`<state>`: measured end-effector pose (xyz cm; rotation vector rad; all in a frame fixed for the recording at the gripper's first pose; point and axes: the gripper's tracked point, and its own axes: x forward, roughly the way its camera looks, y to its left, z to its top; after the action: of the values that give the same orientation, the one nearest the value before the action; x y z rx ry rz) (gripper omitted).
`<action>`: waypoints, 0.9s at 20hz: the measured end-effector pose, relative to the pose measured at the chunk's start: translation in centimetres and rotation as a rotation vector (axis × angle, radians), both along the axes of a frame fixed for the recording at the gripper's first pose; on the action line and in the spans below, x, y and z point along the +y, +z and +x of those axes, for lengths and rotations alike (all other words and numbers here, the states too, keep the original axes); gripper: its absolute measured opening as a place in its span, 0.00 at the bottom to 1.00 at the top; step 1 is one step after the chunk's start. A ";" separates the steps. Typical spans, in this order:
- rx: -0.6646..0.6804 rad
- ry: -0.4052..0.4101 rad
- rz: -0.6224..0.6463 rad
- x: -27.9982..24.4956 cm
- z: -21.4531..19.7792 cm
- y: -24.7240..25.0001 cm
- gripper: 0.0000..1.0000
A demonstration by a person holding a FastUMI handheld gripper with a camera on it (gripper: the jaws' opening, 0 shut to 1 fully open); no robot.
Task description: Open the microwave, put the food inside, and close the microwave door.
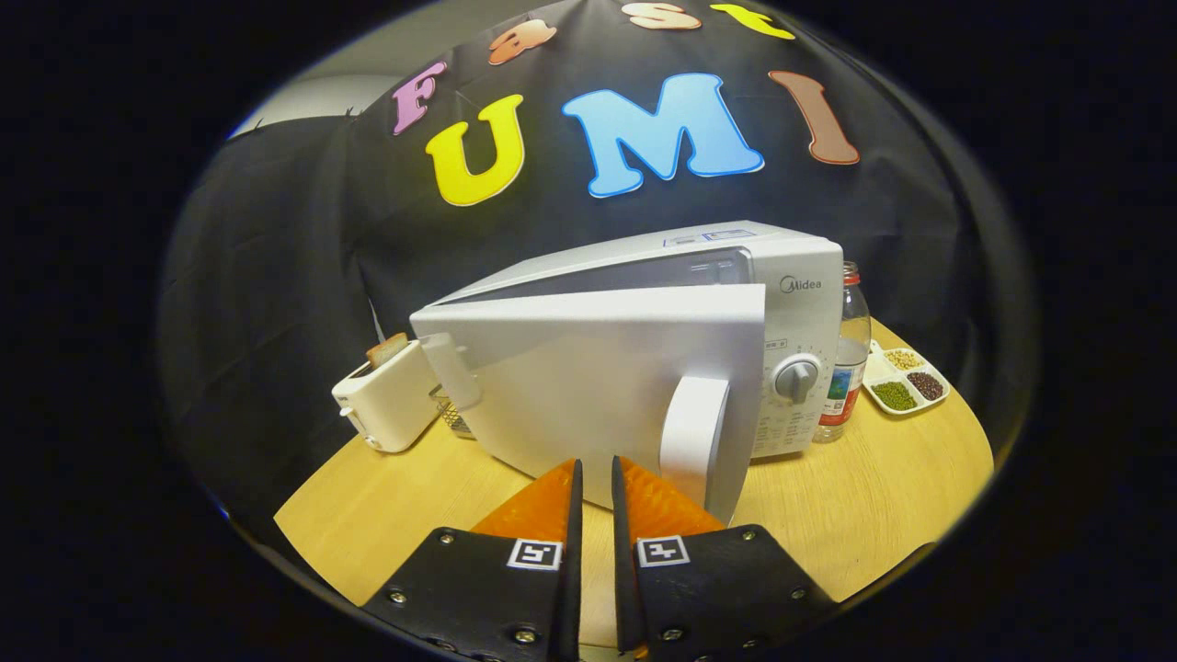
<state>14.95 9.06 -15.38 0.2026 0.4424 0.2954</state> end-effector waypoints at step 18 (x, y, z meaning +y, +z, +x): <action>-0.041 -0.055 -0.093 -1.2 8.7 -1.7 0.13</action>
<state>23.64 7.87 -17.07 0.1179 0.4084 0.2241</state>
